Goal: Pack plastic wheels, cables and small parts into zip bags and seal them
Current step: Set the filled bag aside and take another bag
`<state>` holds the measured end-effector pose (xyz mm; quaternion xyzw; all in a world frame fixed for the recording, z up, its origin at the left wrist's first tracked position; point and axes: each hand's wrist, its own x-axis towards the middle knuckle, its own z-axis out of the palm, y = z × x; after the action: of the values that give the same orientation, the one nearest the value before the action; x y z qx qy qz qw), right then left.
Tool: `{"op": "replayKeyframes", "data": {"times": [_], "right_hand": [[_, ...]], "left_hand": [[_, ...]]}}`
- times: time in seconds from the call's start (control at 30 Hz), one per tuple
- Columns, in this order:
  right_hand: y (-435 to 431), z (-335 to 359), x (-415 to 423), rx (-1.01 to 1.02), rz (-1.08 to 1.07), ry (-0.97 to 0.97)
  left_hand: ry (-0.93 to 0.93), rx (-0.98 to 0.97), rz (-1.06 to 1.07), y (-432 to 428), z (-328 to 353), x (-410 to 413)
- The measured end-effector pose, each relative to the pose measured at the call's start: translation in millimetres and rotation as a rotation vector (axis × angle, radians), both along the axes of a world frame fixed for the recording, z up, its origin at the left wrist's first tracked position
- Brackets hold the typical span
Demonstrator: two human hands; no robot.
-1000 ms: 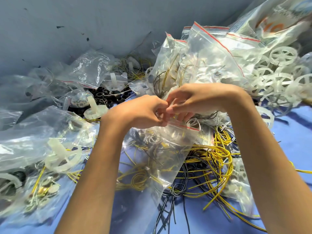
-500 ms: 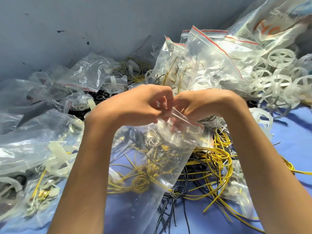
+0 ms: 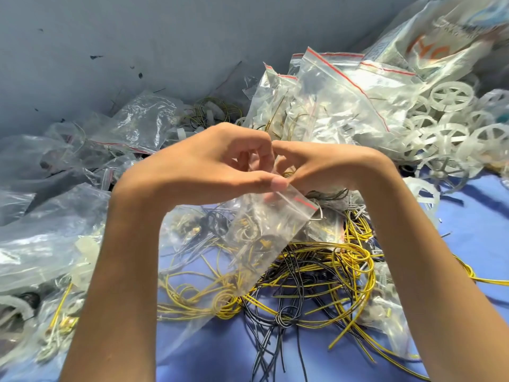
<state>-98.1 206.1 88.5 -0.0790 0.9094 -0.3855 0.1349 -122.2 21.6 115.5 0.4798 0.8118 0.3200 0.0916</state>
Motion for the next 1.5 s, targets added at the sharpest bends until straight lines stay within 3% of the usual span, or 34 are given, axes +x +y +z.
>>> {"op": "replayKeyframes", "data": {"times": [0.2, 0.4, 0.63, 0.87, 1.0, 1.2, 1.33, 1.5], "right_hand": [[3.9, 3.6, 1.5, 0.354, 0.060, 0.063], [6.4, 2.0, 0.4, 0.449, -0.006, 0.099], [23.0, -2.1, -1.2, 0.124, -0.142, 0.018], [88.5, -0.7, 10.2, 0.051, -0.484, 0.165], [112.5, -9.2, 6.0, 0.263, -0.637, 0.205], [133.8, -24.4, 20.7, 0.510, -0.494, -0.152], [145.2, -33.3, 27.3, 0.347, -0.564, -0.223], [147.4, -29.3, 31.6, 0.361, -0.551, -0.134]], "left_hand": [[0.020, 0.001, 0.058, -14.2, 1.5, -5.5], [0.112, 0.022, 0.173, -32.0, 2.8, -14.6], [0.117, -0.081, 0.130, -8.5, -7.2, -13.7], [0.102, -0.108, 0.092, -3.4, -9.9, -13.5], [0.097, -0.125, 0.075, -0.5, -12.8, -15.1], [0.092, -0.146, 0.066, 0.0, -16.0, -18.9], [0.084, -0.158, 0.071, 1.2, -17.9, -19.8], [0.076, -0.173, 0.073, 2.5, -17.7, -18.9]]}}
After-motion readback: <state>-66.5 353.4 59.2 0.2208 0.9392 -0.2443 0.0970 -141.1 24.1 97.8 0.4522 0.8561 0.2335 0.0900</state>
